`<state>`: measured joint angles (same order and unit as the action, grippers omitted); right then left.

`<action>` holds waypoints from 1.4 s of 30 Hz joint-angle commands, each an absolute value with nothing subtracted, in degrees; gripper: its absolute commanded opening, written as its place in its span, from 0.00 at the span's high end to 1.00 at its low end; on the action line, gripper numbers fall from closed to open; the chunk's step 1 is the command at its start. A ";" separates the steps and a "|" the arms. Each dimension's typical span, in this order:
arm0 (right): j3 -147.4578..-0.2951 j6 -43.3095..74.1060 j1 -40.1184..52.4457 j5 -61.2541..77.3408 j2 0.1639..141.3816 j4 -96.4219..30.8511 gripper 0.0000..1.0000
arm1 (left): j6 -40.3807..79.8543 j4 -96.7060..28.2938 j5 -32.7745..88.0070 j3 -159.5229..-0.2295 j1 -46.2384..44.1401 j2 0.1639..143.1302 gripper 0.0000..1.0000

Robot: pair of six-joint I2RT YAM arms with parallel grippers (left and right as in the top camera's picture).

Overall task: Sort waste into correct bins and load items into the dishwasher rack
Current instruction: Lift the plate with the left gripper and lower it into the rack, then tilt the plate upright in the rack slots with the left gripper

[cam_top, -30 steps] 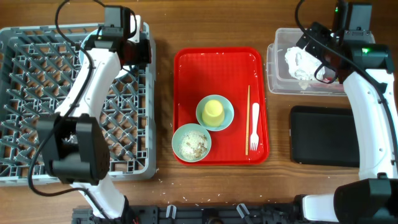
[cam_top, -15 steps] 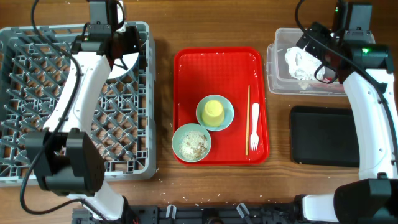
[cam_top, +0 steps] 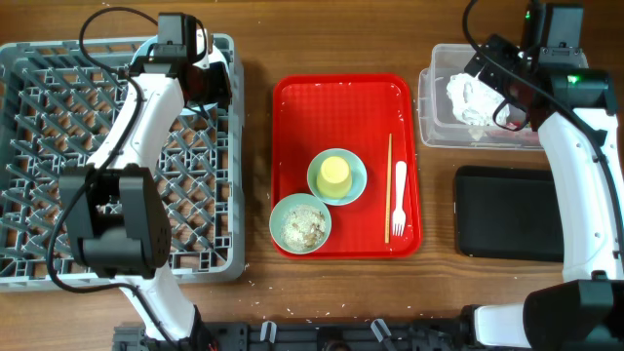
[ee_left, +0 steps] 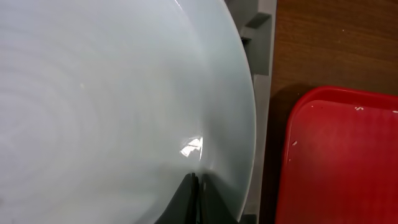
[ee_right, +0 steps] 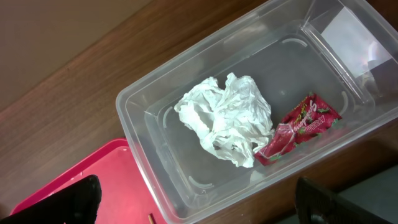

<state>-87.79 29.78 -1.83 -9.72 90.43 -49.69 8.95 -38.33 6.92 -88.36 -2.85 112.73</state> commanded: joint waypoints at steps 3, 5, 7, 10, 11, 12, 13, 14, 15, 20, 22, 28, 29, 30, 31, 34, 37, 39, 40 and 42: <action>-88.12 30.15 -1.48 -10.28 90.54 -49.56 0.00 | 9.50 -38.41 5.98 -88.09 -2.87 114.19 0.96; -88.12 30.15 -1.48 -10.28 90.54 -49.56 0.00 | 9.52 -39.55 -1.83 -88.05 -2.87 114.15 0.96; -88.12 30.15 -1.48 -10.28 90.54 -49.56 0.00 | 9.52 -40.38 -6.57 -88.05 -2.87 114.13 0.96; -88.12 30.15 -1.48 -10.28 90.54 -49.56 0.00 | 9.50 -40.99 -9.74 -88.05 -2.90 114.13 0.96; -88.12 30.15 -1.48 -10.28 90.54 -49.58 0.00 | 9.50 -41.04 -9.74 -88.07 -3.07 114.13 0.96; -88.12 30.17 -1.48 -10.28 90.54 -49.56 0.00 | 9.50 -41.17 -9.72 -88.09 -3.33 113.99 0.96; -88.12 30.15 -1.48 -10.28 90.54 -49.56 0.00 | 9.50 -41.19 -9.74 -88.09 -3.95 113.58 0.96; -88.12 30.15 -1.48 -10.28 90.54 -49.56 0.00 | 9.47 -41.15 -9.76 -88.12 -4.75 112.79 0.96; -88.12 30.17 -1.48 -10.28 90.54 -49.56 0.00 | 9.47 -41.10 -9.76 -88.20 -5.39 112.03 0.96; -88.12 30.17 -1.48 -10.28 90.54 -49.56 0.00 | 9.50 -41.01 -9.72 -88.20 -8.23 105.36 0.95; -88.12 30.15 -1.48 -10.28 90.54 -49.56 0.00 | 9.50 -41.23 -9.65 -88.20 -8.27 105.10 0.96; -88.12 30.17 -1.48 -10.28 90.54 -49.56 0.00 | 10.39 -42.74 -9.52 -88.20 -8.25 103.88 0.96; -88.12 30.17 -1.48 -10.28 90.54 -49.56 0.00 | 10.98 -42.68 -9.54 -88.20 -8.05 102.67 0.96; -88.12 30.15 -1.48 -10.28 90.54 -49.56 0.00 | 11.00 -42.63 -9.69 -88.20 -7.62 101.32 0.96; -88.12 30.17 -1.48 -10.28 90.54 -49.56 0.00 | 11.94 -42.65 -9.72 -88.20 -6.11 98.94 0.95; -88.12 30.15 -1.48 -10.28 90.54 -49.56 0.00 | 17.69 -43.62 -7.68 -88.20 1.17 95.50 0.87; -88.12 30.15 -1.48 -10.28 90.54 -49.56 0.00 | 21.58 -46.39 9.10 -88.18 16.82 95.74 0.54; -88.12 30.15 -1.48 -10.28 90.54 -49.56 0.00 | 21.50 -45.95 17.47 -88.18 23.44 95.74 0.34; -88.12 30.35 -1.48 -10.20 90.54 -49.52 0.00 | 21.47 -45.95 22.11 -88.18 26.39 95.81 0.30; -88.12 34.83 -1.48 -8.47 90.54 -48.05 0.00 | 19.49 -46.15 26.79 -88.07 29.52 96.01 0.23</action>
